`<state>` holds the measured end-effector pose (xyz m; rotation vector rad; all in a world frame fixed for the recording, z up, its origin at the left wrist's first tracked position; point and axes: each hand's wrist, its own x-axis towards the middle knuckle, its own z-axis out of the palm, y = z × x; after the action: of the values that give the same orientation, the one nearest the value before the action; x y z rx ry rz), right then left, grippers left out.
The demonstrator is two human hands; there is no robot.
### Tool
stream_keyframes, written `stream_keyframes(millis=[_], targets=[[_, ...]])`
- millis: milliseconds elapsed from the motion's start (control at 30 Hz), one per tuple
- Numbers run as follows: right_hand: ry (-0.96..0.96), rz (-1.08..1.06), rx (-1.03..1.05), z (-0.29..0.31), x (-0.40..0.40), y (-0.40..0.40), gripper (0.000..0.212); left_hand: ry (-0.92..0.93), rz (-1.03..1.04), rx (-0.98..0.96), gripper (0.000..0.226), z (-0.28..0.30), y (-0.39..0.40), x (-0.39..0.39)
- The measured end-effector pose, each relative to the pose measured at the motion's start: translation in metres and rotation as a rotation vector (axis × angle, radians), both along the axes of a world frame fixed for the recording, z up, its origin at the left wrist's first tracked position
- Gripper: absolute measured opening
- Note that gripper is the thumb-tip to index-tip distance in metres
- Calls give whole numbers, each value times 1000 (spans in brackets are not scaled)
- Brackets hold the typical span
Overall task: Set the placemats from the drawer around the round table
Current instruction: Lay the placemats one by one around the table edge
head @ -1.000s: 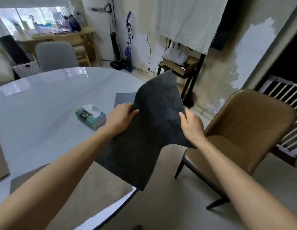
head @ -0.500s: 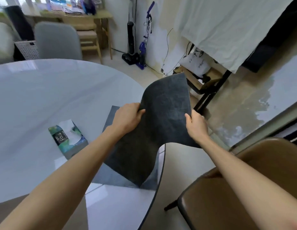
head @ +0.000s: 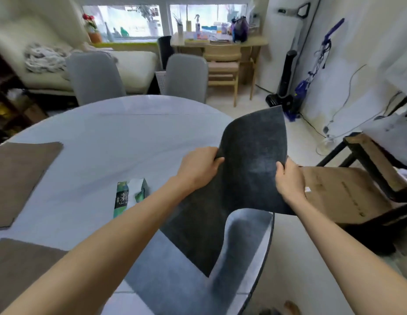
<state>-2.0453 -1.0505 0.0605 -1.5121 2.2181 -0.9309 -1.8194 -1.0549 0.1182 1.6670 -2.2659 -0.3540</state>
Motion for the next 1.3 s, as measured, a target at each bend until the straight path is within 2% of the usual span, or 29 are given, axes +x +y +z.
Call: stream_keyframes(millis=[167,267,367,433,533,667,800,900,1200,1300], targets=[[-19,59,-47,6,-98,-60,27,-99,83,-116,28,0,-60,-128],[40,53,-16,13,-168,-82,29,-216,102,-140,28,5,-88,-207],[56,122,-1,16,-218,-114,30,-265,160,-126,27,13,-118,-261],[59,159,8,19,-237,-140,29,-226,215,-104,27,16,-141,-276],[125,260,9,22,-246,-177,29,-125,324,-30,28,11,-169,-277],[326,444,-27,25,-231,-240,28,29,497,51,30,-4,-205,-256],[581,703,-40,18,-192,-297,24,45,629,156,32,-41,-244,-229],[658,853,-57,14,-159,-337,22,66,739,234,32,-67,-269,-199],[772,1240,-116,-32,-76,-447,26,-113,986,313,32,-98,-294,-145],[785,1381,-117,-54,-48,-480,25,-180,1100,392,25,-110,-302,-136]])
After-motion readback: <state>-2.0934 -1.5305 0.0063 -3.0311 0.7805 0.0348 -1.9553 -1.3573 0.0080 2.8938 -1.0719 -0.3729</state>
